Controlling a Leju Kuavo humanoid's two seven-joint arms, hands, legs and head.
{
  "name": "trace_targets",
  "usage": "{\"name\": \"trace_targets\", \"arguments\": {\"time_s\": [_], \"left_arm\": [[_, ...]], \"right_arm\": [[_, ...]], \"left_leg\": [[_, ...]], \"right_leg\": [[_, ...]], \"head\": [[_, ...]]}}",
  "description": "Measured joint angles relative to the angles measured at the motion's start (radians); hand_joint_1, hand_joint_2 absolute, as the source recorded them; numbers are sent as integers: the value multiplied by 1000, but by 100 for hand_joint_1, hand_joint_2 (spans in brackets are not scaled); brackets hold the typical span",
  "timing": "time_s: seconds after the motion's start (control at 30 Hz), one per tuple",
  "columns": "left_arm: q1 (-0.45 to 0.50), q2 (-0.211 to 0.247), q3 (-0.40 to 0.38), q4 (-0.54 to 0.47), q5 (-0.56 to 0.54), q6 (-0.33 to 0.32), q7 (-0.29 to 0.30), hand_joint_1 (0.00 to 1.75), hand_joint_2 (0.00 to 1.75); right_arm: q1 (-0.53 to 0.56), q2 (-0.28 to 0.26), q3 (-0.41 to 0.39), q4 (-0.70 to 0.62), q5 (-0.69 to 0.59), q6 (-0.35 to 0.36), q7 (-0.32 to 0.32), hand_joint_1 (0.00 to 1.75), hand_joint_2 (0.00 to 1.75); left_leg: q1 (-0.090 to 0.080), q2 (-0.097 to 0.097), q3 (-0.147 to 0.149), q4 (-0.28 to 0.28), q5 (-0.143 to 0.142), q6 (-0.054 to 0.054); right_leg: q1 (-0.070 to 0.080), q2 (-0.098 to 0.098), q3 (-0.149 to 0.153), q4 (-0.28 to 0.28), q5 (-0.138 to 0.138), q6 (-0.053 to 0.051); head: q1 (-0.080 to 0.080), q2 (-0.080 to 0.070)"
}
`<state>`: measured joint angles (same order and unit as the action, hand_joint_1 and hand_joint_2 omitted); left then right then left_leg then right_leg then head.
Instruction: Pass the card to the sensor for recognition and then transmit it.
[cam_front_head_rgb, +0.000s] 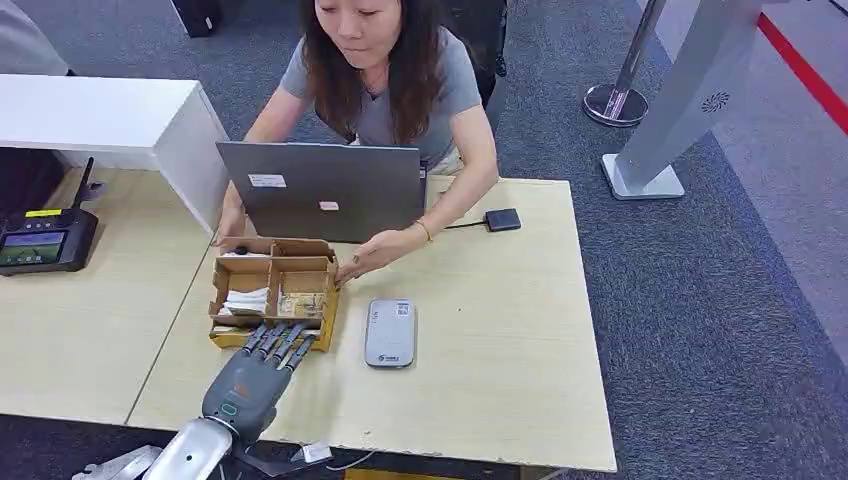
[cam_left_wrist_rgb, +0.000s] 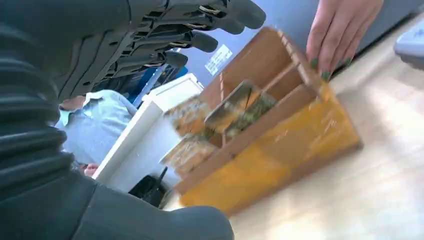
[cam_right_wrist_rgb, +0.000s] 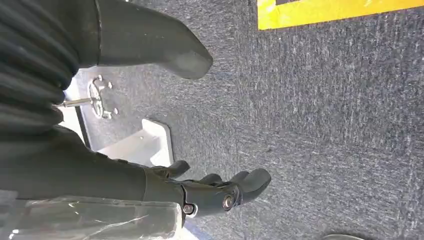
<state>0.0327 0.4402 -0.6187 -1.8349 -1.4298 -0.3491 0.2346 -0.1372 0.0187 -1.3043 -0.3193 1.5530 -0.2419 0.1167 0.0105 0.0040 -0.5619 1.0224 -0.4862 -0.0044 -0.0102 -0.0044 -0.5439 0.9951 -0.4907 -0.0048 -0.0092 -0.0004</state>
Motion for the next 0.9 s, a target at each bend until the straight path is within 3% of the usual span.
{"name": "trace_targets", "arguments": {"time_s": [0.47,0.9], "left_arm": [[53,-35,32,-3,-52,-8,48,0,175],[56,-109,71,-3,-91,7,69,0,175]], "right_arm": [[0,0,0,0,8,1,0,0,175],[0,3,0,0,18,2,6,0,175]], "left_leg": [[0,0,0,0,0,0],[0,0,0,0,0,0]], "right_leg": [[0,0,0,0,0,0],[0,0,0,0,0,0]], "head": [[0,0],[0,0]]}}
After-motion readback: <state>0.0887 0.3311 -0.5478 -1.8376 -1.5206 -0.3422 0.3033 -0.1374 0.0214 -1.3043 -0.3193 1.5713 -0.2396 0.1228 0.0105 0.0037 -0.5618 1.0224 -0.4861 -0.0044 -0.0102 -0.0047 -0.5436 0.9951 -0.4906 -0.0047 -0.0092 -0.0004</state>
